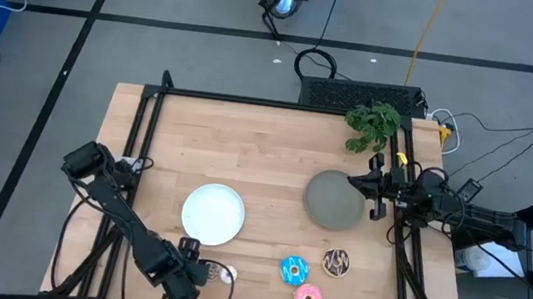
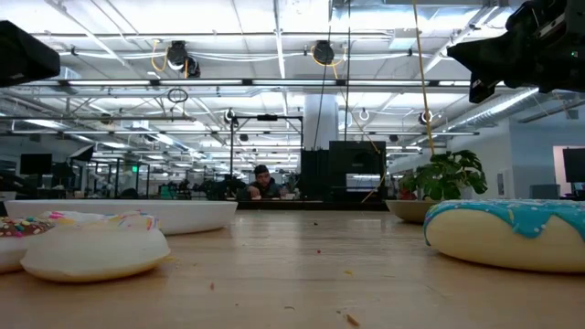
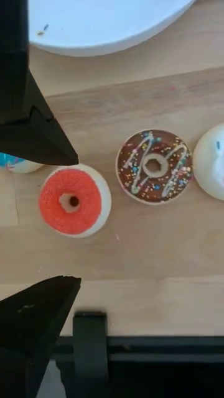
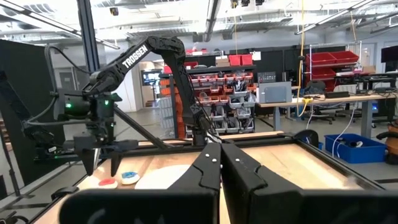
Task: Pick & Place donuts
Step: Put the small orange donut on the white plate
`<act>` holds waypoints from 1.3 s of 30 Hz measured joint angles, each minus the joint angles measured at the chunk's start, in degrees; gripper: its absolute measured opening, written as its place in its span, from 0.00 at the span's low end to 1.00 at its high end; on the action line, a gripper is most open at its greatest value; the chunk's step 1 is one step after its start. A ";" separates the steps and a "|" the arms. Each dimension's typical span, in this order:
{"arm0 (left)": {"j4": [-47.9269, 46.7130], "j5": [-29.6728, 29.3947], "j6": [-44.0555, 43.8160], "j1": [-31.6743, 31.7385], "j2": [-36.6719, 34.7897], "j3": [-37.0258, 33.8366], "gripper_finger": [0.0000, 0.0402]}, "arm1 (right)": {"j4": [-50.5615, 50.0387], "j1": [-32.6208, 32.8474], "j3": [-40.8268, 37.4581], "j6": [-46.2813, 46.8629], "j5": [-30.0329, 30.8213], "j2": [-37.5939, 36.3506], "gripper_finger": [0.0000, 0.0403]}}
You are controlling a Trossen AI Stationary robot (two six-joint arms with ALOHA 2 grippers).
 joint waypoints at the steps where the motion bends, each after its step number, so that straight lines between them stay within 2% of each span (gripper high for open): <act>1: 0.02 -0.04 0.16 0.00 0.00 -0.30 0.76 | 0.00 0.00 0.01 0.00 0.00 -0.01 0.00; 9: 0.15 -1.80 3.06 0.02 0.00 -0.70 0.76 | -0.02 0.00 0.01 0.01 0.00 -0.01 0.00; 25: 1.93 0.83 5.39 0.42 4.66 -0.75 0.76 | -0.94 0.00 0.01 0.44 0.01 0.38 0.00; 39: 2.13 -0.19 6.91 0.11 4.68 -0.72 0.75 | -0.90 0.00 0.01 0.33 0.01 0.76 0.00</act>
